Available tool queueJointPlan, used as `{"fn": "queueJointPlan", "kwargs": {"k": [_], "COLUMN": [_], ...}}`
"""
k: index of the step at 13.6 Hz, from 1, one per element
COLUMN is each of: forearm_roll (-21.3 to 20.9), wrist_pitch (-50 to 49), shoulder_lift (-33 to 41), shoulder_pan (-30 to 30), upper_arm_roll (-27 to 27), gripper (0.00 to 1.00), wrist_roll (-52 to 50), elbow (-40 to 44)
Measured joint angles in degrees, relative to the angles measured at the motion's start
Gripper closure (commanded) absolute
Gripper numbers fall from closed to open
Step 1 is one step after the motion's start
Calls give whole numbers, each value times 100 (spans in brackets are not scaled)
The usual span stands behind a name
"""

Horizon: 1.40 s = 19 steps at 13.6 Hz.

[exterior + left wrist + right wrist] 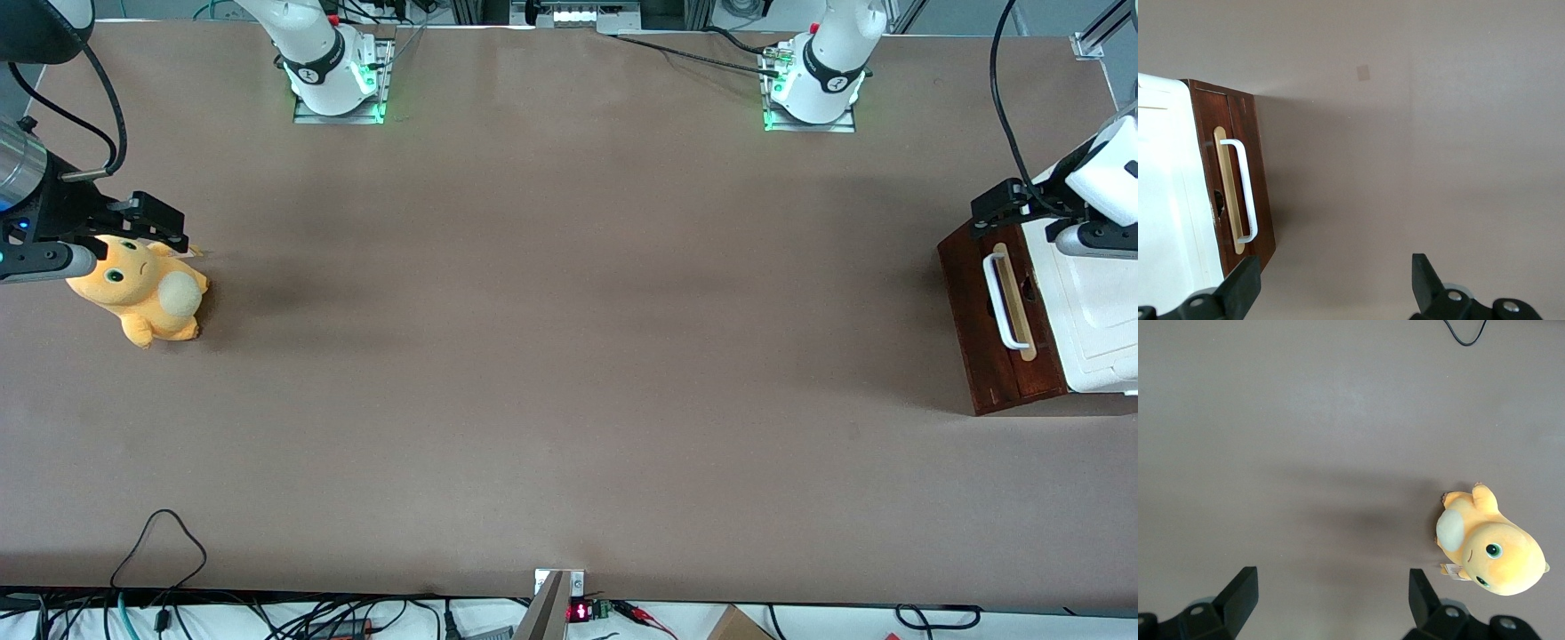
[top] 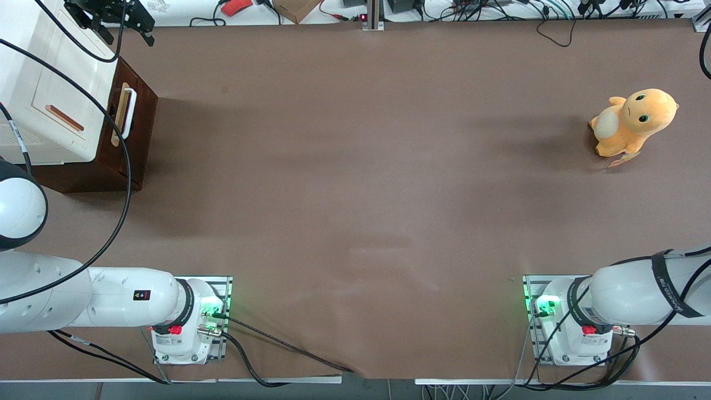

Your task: Open lower drawer with left arm only

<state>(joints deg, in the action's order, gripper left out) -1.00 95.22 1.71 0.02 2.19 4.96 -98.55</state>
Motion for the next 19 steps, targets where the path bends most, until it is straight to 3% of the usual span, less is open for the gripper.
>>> {"fn": "queueJointPlan", "kwargs": {"k": [19], "forearm_roll": [0], "wrist_pitch": [-406], "shoulder_lift": [-15], "shoulder_pan": [1], "upper_arm_roll": [-19], "gripper": [0], "wrist_roll": [36], "elbow": [137]}}
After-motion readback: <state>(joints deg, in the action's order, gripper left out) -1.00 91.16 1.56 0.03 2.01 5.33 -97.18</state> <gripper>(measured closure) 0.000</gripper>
